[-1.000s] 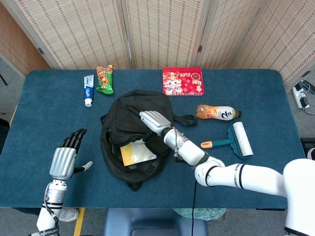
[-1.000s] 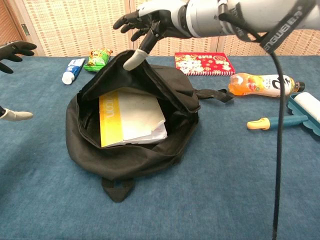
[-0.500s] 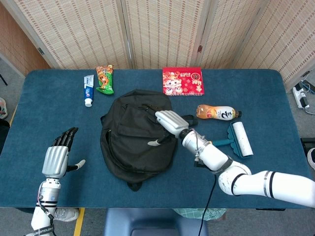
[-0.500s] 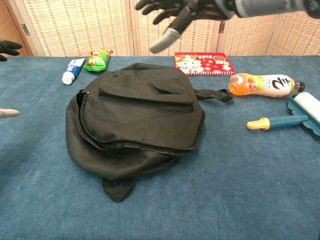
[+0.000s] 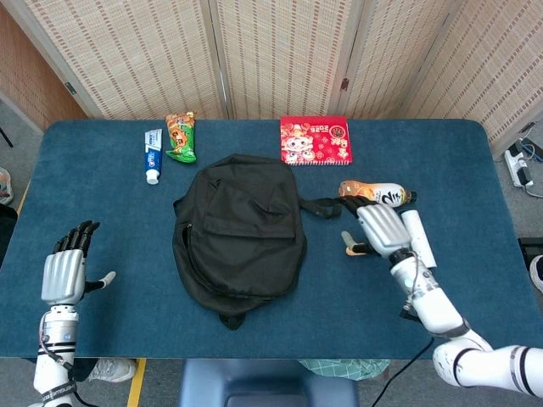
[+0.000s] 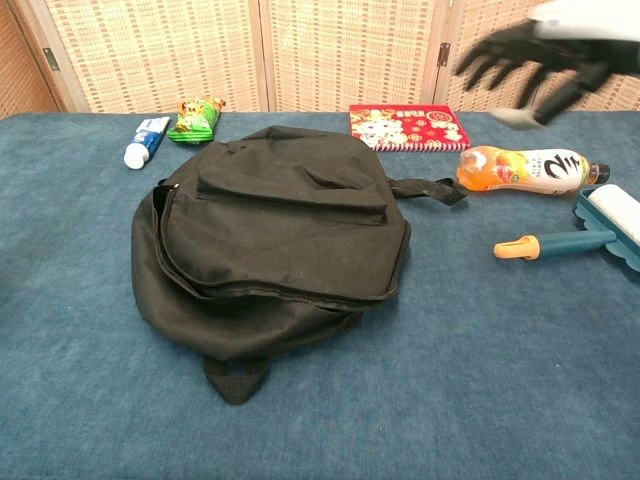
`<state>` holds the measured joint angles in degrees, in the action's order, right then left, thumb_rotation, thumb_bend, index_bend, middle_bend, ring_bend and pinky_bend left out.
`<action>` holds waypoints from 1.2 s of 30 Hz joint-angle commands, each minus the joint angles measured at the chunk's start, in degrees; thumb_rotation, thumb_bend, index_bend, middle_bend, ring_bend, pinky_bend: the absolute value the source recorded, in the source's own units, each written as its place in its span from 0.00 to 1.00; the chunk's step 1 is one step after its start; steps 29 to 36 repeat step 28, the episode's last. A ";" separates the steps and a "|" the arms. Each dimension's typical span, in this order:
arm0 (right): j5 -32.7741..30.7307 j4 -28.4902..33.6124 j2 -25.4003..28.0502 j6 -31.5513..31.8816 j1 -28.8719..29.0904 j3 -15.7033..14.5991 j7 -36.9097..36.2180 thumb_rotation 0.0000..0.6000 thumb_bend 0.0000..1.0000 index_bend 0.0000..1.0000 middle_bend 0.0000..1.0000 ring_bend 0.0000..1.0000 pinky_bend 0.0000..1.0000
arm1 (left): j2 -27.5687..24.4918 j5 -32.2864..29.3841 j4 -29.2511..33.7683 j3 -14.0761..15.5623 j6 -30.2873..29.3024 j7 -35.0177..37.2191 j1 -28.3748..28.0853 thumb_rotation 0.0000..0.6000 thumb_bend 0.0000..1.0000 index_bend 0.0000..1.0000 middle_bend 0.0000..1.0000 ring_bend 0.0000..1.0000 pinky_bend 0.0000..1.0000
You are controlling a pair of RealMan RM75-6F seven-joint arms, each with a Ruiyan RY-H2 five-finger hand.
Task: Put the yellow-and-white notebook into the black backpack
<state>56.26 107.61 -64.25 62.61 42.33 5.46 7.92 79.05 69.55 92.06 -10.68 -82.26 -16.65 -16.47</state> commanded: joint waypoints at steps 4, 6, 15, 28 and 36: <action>8.46 -2.20 2.02 12.01 -12.94 -6.96 -1.30 1.00 0.42 0.10 0.22 0.14 0.18 | -1.67 -0.58 -0.47 0.68 -0.91 -0.59 1.68 1.00 0.05 0.18 0.16 0.16 0.22; 10.09 -3.24 1.80 14.80 -15.78 -8.04 -1.82 1.00 0.33 0.06 0.21 0.12 0.18 | -2.01 -0.39 -0.16 0.98 -1.45 0.23 2.42 1.00 0.05 0.18 0.16 0.16 0.21; 16.88 -7.72 0.84 25.16 -26.69 -10.16 -6.33 1.00 0.25 0.02 0.16 0.05 0.11 | -3.58 4.36 2.30 4.17 -5.98 -0.20 5.97 1.00 0.05 0.18 0.16 0.15 0.18; 21.69 -13.73 -1.63 27.92 -33.11 -9.37 -8.86 1.00 0.25 0.03 0.16 0.05 0.11 | -5.46 10.56 2.28 6.72 -9.06 1.23 8.80 1.00 0.05 0.18 0.16 0.15 0.16; 21.69 -13.73 -1.63 27.92 -33.11 -9.37 -8.86 1.00 0.25 0.03 0.16 0.05 0.11 | -5.46 10.56 2.28 6.72 -9.06 1.23 8.80 1.00 0.05 0.18 0.16 0.15 0.16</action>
